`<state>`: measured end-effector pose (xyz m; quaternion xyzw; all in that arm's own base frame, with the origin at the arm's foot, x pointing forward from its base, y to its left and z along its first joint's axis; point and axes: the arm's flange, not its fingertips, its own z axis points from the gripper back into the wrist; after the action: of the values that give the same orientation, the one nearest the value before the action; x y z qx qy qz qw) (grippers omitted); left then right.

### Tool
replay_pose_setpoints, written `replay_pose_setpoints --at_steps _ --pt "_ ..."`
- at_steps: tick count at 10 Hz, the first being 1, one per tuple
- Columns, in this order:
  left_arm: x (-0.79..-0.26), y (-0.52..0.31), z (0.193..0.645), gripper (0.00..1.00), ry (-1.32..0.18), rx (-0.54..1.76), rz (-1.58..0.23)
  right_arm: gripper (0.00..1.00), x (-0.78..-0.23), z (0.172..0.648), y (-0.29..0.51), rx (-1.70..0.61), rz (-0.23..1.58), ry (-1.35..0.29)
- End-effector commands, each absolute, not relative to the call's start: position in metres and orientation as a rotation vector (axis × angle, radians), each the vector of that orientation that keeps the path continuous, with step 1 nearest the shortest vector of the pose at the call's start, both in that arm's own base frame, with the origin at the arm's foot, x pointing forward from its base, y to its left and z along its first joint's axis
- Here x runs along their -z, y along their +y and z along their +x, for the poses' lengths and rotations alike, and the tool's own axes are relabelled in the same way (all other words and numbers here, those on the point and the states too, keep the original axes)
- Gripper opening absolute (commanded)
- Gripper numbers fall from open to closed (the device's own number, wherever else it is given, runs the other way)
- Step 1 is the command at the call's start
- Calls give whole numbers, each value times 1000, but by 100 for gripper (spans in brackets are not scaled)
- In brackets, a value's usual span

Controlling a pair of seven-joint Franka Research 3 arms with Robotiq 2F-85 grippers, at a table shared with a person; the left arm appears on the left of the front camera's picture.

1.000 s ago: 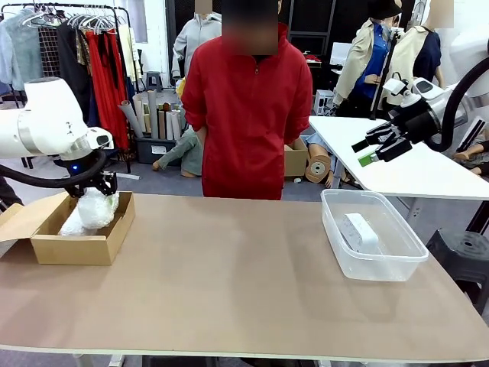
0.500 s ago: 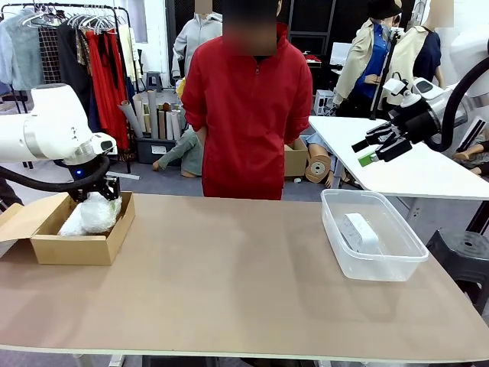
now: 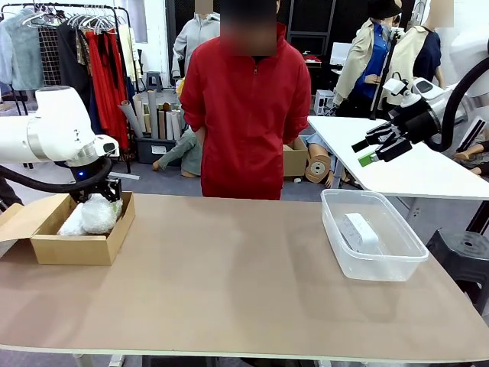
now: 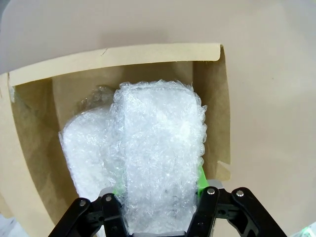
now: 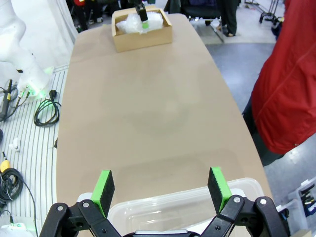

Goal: Separate and place wrapped and unwrapped clocks.
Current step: If the picked Digital clock is wrapped, place it in the Package Box ; if not, place it in the Organizing box.

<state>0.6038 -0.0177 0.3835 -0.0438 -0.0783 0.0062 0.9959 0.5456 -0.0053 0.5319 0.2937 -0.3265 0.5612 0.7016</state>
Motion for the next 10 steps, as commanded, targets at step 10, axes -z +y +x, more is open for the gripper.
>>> replay_pose_setpoints --at_steps 10 --pt "-395 -29 597 100 -158 -37 -64 100 -534 545 -4 -1252 653 -731"
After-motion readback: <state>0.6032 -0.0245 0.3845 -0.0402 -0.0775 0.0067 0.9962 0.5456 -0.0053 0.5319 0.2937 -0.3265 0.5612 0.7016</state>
